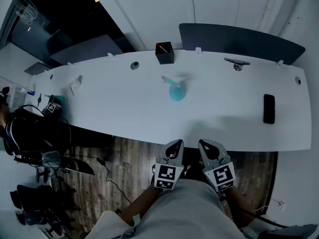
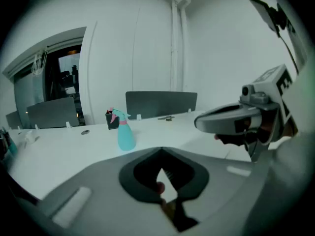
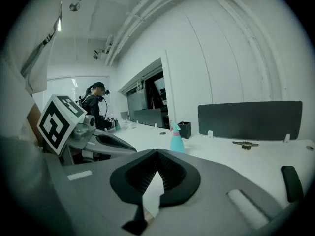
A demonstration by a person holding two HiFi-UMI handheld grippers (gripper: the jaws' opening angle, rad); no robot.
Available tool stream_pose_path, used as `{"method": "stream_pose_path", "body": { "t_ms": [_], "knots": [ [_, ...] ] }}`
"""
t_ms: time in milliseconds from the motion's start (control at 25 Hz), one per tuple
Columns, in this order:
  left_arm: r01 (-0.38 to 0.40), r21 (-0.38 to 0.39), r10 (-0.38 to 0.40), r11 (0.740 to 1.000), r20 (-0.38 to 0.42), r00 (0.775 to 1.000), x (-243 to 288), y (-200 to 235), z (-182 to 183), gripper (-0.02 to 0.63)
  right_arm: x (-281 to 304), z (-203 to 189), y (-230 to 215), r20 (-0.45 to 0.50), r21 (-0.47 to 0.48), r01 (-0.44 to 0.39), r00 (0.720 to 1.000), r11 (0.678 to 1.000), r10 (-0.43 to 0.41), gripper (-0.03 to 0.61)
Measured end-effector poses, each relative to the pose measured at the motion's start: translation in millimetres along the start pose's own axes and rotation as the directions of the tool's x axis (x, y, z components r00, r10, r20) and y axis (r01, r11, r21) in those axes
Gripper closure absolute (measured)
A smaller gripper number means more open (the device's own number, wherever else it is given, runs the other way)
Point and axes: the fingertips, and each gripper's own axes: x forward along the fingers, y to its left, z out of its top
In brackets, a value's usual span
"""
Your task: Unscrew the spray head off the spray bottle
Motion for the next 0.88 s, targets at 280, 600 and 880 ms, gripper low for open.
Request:
{"method": "stream_pose_path", "body": {
  "t_ms": [280, 600, 880],
  "knots": [
    [-0.043, -0.069, 0.044, 0.997, 0.006, 0.999, 33.9, 26.7, 8.2, 0.612, 37.1, 6.7, -33.1, -0.039, -0.034, -0.028, 0.999, 0.999, 0.027, 0.578],
    [0.024, -0.087, -0.02, 0.996, 0.042, 0.999, 93.0, 89.4, 25.5, 0.612, 101.0, 24.3, -49.3, -0.131, -0.023, 0.004, 0.991, 1.0, -0.007, 0.578],
    [0.085, -0.095, -0.082, 0.992, 0.039, 0.996, 133.4, 123.4, 24.1, 0.612, 148.8, 27.0, -57.7, -0.233, -0.013, 0.029, 0.972, 0.999, -0.031, 0.578]
  ]
}}
